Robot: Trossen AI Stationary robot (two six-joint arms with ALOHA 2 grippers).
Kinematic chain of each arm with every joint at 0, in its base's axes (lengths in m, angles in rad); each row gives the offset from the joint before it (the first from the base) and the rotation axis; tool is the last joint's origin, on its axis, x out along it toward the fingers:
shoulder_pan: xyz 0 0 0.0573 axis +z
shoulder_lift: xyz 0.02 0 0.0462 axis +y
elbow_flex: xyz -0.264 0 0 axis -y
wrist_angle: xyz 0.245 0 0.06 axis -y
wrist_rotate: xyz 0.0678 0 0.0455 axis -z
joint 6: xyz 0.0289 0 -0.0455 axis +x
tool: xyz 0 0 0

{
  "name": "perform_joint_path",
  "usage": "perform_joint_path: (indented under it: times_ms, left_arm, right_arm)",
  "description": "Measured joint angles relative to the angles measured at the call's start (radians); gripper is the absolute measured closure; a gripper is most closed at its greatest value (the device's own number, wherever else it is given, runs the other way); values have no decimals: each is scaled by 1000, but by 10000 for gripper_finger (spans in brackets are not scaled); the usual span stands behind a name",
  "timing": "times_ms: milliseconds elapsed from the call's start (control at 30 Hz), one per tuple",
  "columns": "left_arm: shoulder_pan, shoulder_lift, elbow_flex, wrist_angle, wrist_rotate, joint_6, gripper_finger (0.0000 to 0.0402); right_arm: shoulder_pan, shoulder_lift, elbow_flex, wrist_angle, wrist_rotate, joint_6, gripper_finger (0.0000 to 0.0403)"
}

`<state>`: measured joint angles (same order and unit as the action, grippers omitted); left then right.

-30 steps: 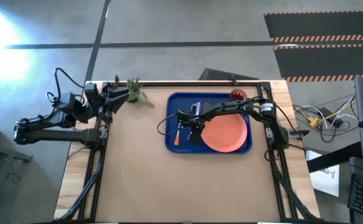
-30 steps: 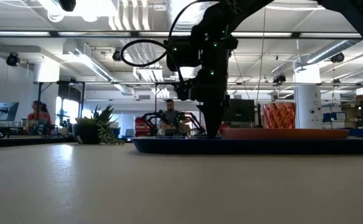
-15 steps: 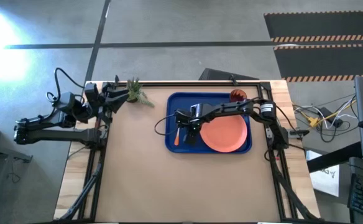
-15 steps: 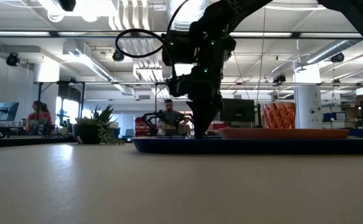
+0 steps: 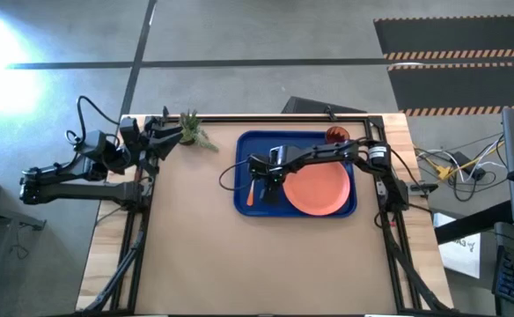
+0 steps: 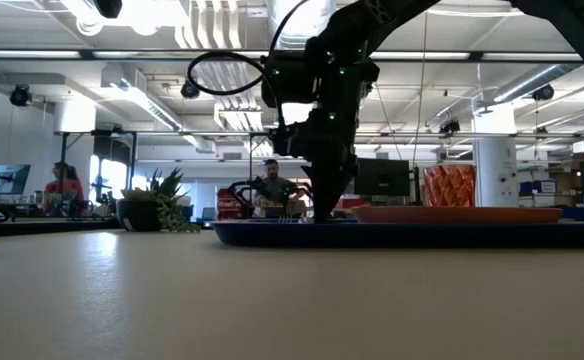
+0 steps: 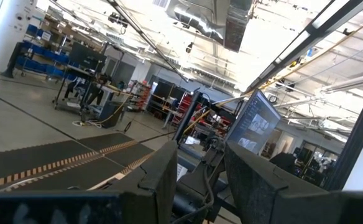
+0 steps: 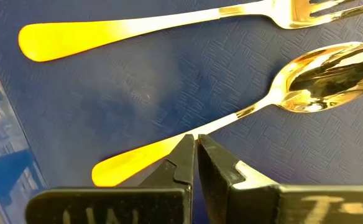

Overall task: Pick and place plate/cup/fork/spoon on tray
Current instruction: Adjust the silverware and plate on the blue serving tray

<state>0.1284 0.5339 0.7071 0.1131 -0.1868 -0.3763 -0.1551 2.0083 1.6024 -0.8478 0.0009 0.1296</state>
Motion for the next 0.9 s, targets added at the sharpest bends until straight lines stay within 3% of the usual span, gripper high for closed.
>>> perform_joint_path:
  times_ms: [667, 900]
  left_arm:
    - [0, -2, 0, 0, 0, 25, 285]
    - [0, -9, 0, 0, 0, 26, 285]
  right_arm:
    - [-1, 42, -3, 4, -1, 25, 394]
    - [-1, 42, -4, 106, 0, 81, 394]
